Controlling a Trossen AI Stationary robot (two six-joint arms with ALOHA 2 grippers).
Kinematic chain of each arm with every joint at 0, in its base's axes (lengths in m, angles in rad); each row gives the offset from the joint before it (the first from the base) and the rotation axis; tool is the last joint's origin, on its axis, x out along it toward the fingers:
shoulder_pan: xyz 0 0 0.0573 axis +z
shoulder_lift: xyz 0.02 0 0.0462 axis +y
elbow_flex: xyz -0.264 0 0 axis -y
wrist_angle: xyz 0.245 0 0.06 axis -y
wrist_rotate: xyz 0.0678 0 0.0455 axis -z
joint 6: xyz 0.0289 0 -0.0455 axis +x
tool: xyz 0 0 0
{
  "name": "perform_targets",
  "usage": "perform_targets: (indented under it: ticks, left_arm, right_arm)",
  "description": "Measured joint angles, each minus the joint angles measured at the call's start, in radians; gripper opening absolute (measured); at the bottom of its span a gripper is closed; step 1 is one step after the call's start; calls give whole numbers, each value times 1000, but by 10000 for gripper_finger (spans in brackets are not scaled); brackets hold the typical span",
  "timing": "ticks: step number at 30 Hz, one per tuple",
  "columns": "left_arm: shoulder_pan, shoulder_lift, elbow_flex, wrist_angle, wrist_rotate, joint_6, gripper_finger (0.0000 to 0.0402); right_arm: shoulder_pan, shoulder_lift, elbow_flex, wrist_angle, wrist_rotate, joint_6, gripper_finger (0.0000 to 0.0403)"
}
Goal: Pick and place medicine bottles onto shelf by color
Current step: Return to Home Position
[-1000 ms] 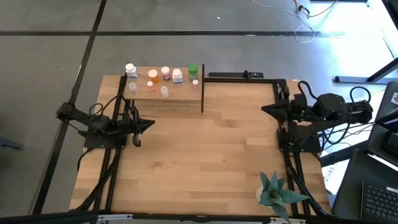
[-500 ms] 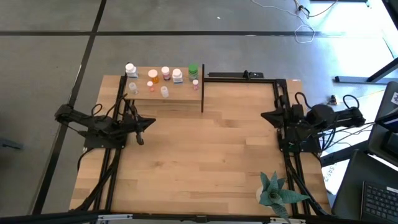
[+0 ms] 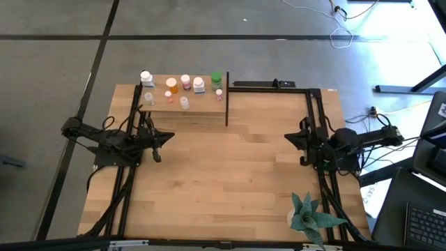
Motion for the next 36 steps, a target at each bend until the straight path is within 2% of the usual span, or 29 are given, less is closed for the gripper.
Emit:
perform_targets:
  ticks: [5, 10, 15, 19, 23, 28, 36]
  left_arm:
    - [0, 0, 0, 0, 0, -2, 0]
    - [0, 0, 0, 0, 0, -20, 0]
    - [0, 0, 0, -1, 0, -19, 0]
    - [0, 0, 0, -3, 0, -19, 0]
    - [0, 0, 0, -33, 0, -18, 0]
    - [0, 1, 0, -64, -1, -18, 0]
    - [0, 2, 1, -66, -1, -18, 0]
  right_arm:
    - [-18, -71, -90, 70, -5, 0, 7]
    - [-33, -119, -101, 28, -7, -13, 7]
    - [-40, -123, -101, 13, 3, -101, 7]
    - [-40, -123, -101, 4, 51, -53, 7]
    - [-40, -123, -101, -19, 53, -4, 7]
    - [-40, -122, -101, -85, 53, 6, 7]
    - [-40, -122, -101, -92, 53, 4, 7]
